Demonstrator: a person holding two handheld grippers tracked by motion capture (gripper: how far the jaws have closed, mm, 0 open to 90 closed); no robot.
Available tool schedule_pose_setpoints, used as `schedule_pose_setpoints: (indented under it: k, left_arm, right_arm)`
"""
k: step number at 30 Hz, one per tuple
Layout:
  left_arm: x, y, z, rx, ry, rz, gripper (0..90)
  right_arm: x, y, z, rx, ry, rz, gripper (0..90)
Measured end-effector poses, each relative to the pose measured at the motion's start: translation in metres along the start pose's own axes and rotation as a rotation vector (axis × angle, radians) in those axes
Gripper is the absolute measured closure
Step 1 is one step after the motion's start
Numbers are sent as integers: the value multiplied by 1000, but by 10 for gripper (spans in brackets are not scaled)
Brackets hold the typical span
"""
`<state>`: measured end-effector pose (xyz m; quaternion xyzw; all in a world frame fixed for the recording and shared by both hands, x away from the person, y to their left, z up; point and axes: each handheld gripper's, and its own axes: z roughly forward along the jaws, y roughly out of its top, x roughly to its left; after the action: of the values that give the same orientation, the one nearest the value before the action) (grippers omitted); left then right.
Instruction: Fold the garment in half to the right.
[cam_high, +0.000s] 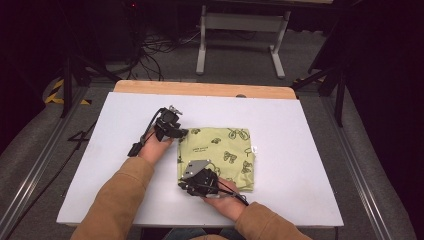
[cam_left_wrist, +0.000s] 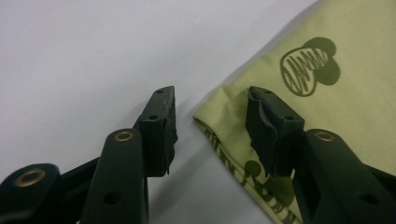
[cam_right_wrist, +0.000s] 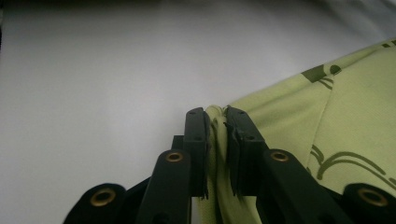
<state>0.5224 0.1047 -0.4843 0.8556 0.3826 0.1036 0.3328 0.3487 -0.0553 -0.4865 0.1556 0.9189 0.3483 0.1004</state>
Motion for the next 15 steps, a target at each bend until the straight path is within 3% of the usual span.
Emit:
schedule_pose_setpoints:
  k: [5, 7, 9, 15]
  left_arm:
    - [-1, 0, -1, 2, -29, -2, 659]
    - [0, 0, -2, 11, -56, -25, 806]
    - [0, 1, -2, 17, -54, -38, 821]
    - [-2, 2, -7, 3, -43, -29, 829]
  right_arm:
    - [1, 0, 0, 0, -7, -2, 793]
    - [1, 0, 0, -1, -9, -4, 793]
    - [2, 0, 0, -2, -11, -3, 794]
    - [2, 0, 0, -3, -13, -4, 794]
